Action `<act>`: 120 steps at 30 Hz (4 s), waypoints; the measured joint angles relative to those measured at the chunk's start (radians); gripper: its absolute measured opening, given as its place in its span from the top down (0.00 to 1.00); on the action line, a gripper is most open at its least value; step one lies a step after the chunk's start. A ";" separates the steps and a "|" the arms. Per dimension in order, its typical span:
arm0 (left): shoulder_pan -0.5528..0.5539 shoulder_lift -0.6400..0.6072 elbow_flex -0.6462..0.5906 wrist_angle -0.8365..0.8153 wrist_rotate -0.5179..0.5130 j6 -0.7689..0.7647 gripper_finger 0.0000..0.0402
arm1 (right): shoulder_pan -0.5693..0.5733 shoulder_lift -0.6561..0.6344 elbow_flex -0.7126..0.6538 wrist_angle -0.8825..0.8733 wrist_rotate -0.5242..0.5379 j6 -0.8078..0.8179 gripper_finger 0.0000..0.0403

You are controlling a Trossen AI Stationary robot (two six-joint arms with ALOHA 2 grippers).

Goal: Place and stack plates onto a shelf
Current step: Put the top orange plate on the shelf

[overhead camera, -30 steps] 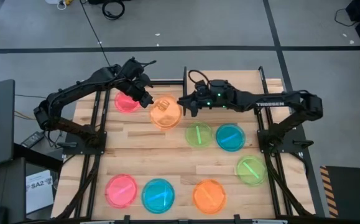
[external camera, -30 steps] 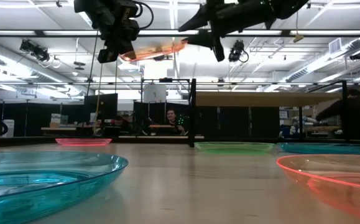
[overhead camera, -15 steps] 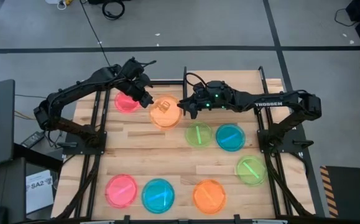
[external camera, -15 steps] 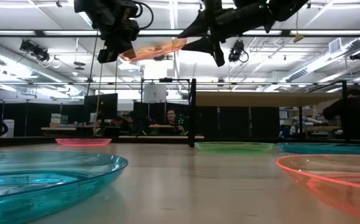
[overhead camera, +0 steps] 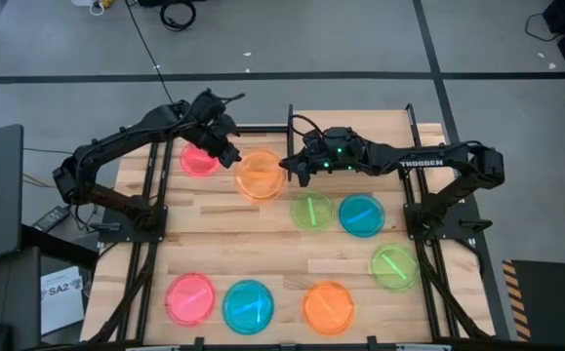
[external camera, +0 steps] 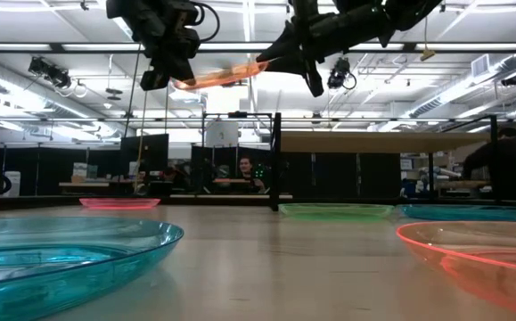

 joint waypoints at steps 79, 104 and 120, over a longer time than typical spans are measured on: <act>-0.001 -0.183 0.000 -0.092 0.027 0.125 0.78 | -0.222 -0.375 -0.001 -0.477 0.031 -0.035 0.98; -0.001 -0.183 0.000 -0.090 0.027 0.119 0.78 | -0.503 -0.592 -0.001 -1.122 0.521 -0.026 0.98; -0.001 -0.183 0.000 -0.090 0.027 0.114 0.78 | -0.610 -0.589 -0.001 -1.195 0.592 -0.026 0.98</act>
